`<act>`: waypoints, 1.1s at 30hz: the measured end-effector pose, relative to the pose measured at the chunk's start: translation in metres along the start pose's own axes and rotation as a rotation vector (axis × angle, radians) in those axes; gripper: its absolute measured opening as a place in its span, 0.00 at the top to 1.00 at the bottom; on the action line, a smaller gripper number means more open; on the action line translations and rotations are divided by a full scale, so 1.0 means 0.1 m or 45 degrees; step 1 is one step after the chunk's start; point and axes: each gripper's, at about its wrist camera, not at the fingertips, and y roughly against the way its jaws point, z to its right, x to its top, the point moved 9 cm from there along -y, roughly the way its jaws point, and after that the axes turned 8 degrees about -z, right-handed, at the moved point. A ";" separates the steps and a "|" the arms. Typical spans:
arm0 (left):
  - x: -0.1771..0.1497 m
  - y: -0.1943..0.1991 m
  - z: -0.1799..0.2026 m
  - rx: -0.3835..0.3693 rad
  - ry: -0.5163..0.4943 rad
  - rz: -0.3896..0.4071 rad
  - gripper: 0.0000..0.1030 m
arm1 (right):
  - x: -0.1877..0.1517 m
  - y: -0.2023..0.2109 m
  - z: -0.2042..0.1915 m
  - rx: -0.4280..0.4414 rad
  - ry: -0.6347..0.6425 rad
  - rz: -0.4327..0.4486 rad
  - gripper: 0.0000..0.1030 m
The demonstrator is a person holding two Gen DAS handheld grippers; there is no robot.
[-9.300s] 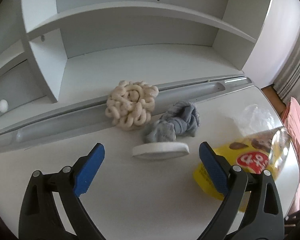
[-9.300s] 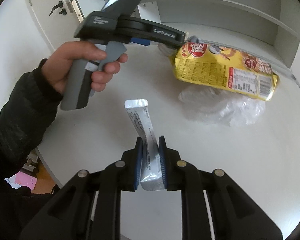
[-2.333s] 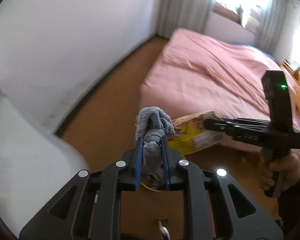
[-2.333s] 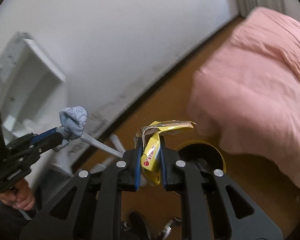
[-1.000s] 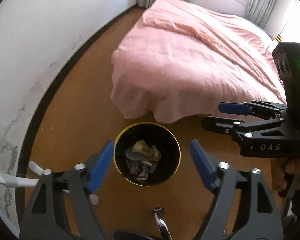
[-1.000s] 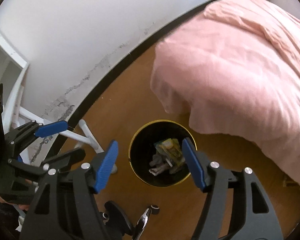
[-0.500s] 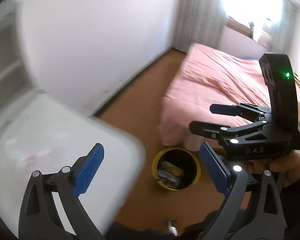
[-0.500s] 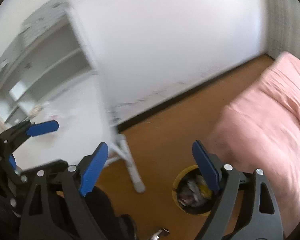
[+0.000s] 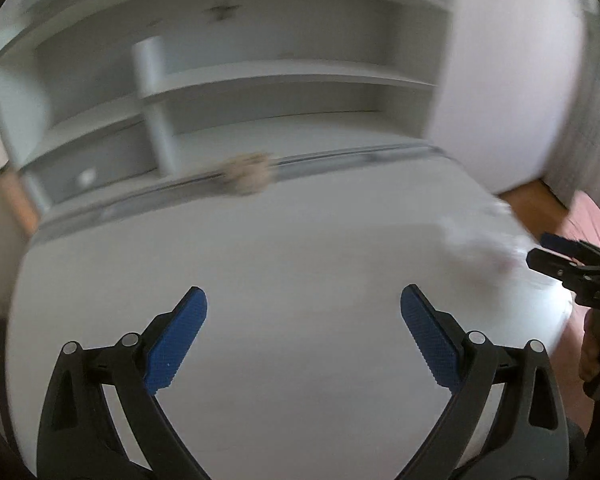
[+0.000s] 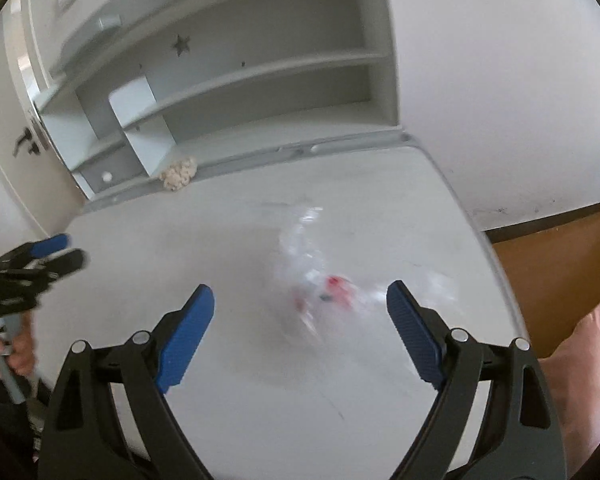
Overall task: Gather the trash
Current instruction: 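Grasp the clear plastic bag with the right tool while the left tool grasps the cream rope ball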
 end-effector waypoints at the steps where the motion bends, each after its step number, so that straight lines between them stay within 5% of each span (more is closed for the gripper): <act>1: -0.02 0.00 -0.15 0.009 0.028 -0.007 0.08 | 0.01 -0.12 -0.02 -0.018 0.001 -0.020 0.17; 5: -0.05 -0.04 -0.53 0.030 0.073 -0.024 0.08 | 0.01 -0.44 -0.02 -0.121 0.001 -0.064 0.18; 10: 0.06 -0.19 -0.65 0.049 0.044 -0.037 0.08 | -0.09 -0.64 0.07 -0.182 -0.020 -0.111 0.65; 12: 0.22 -0.31 -0.61 0.034 0.022 -0.032 0.08 | -0.08 -0.66 0.07 -0.168 -0.011 -0.114 0.71; 20: 1.04 -1.15 -0.60 0.020 0.005 -0.049 0.08 | -0.01 -0.72 -0.13 -0.087 0.025 -0.133 0.71; 29: 1.28 -1.64 -0.68 0.092 0.050 -0.104 0.09 | 0.03 -0.64 -0.22 -0.045 0.065 -0.112 0.71; 31: 1.28 -1.65 -0.67 0.094 0.042 -0.107 0.20 | 0.03 -0.60 -0.19 -0.040 0.070 -0.099 0.71; 33: 1.29 -1.67 -0.63 0.067 0.044 -0.124 0.52 | 0.04 -0.56 -0.16 -0.040 0.068 -0.090 0.71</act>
